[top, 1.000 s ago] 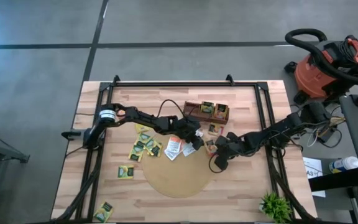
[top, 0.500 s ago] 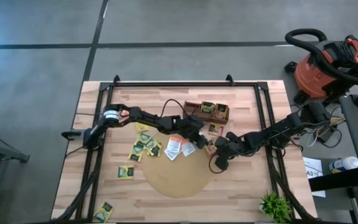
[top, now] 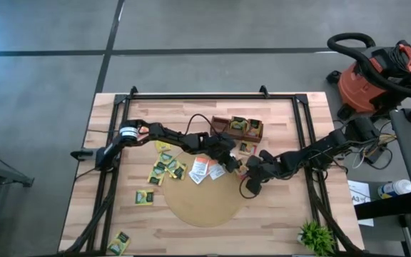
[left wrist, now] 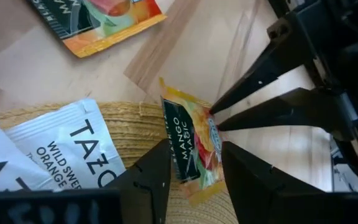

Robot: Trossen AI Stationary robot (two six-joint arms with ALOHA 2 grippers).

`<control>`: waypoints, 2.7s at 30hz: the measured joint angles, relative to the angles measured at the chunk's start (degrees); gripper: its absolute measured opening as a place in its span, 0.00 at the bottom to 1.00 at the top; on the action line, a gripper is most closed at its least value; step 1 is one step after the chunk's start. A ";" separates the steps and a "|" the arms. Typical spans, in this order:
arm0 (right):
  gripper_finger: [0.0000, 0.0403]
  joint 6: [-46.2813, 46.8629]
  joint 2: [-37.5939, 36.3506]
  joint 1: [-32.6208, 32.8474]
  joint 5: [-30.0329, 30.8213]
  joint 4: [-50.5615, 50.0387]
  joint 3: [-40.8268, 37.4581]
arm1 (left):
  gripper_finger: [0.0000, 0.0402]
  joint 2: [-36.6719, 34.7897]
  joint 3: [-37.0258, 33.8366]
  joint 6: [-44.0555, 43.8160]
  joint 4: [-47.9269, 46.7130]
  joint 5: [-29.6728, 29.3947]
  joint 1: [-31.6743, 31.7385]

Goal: Pick & Place Tea
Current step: Put the mango tea bag into the right section of the wooden organizer

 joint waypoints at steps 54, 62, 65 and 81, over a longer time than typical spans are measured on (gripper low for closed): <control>0.35 -31.12 -12.54 -8.65 -3.10 -26.86 15.32 | 0.00 -0.74 20.37 48.22 -26.80 -14.53 -3.36; 0.27 -31.39 -12.63 -10.43 -4.18 -26.72 15.56 | 0.00 -0.74 20.37 48.24 -27.00 -15.87 -3.82; 0.22 -31.28 -12.65 -10.99 -6.21 -26.71 15.56 | 0.00 -0.74 20.39 48.27 -27.04 -16.04 -3.87; 0.03 -31.34 -12.35 -11.04 -7.69 -27.00 15.41 | 0.00 -0.75 20.57 47.88 -26.99 -16.70 -4.02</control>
